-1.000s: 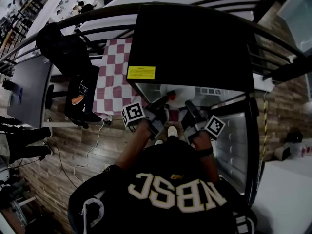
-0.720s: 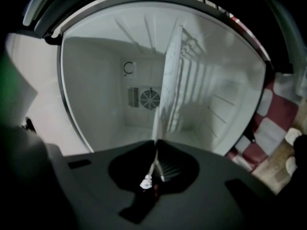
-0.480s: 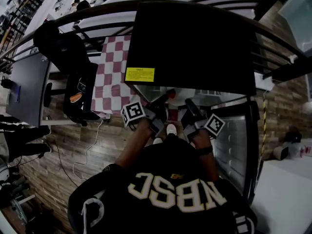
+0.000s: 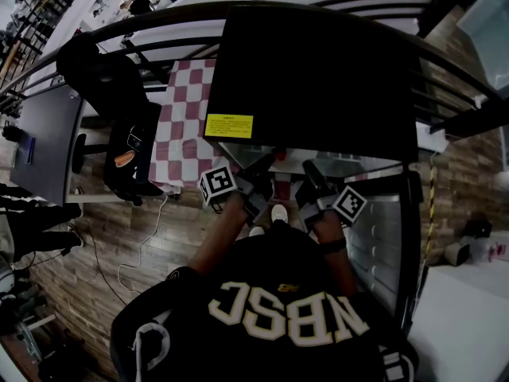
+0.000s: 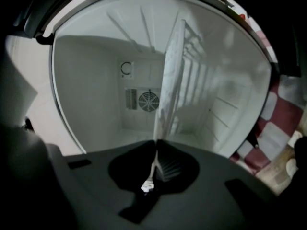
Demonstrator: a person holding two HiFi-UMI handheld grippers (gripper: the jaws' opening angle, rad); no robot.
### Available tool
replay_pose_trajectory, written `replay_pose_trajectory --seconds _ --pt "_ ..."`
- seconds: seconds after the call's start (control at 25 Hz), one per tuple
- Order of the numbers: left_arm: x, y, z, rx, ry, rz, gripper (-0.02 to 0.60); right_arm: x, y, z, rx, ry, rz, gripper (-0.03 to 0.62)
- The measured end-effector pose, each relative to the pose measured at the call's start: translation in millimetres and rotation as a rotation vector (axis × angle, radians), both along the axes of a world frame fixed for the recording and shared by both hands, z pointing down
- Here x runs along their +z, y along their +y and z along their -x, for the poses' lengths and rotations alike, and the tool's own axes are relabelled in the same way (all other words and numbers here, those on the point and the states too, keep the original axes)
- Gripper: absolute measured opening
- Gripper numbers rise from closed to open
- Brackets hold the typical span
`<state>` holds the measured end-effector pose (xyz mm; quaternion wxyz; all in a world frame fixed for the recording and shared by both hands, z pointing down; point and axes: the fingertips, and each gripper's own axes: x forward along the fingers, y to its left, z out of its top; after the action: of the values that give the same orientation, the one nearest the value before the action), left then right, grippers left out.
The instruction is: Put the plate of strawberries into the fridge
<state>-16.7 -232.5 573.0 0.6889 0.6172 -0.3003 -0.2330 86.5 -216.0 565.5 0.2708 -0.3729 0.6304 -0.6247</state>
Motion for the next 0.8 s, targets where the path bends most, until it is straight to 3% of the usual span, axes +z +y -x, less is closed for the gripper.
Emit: replay_pose_trajectory --seconds 0.68,0.8 --pt "-13.3 0.3 -4.5 0.011 0.072 -0.021 0.034 -1.8 -5.1 -2.1 0.040 0.027 -0.019 0.035" --pt "-19.3 -0.2 -4.5 0.013 0.090 -0.051 0.093 -1.6 -5.3 -4.4 0.059 0.045 -0.020 0.038"
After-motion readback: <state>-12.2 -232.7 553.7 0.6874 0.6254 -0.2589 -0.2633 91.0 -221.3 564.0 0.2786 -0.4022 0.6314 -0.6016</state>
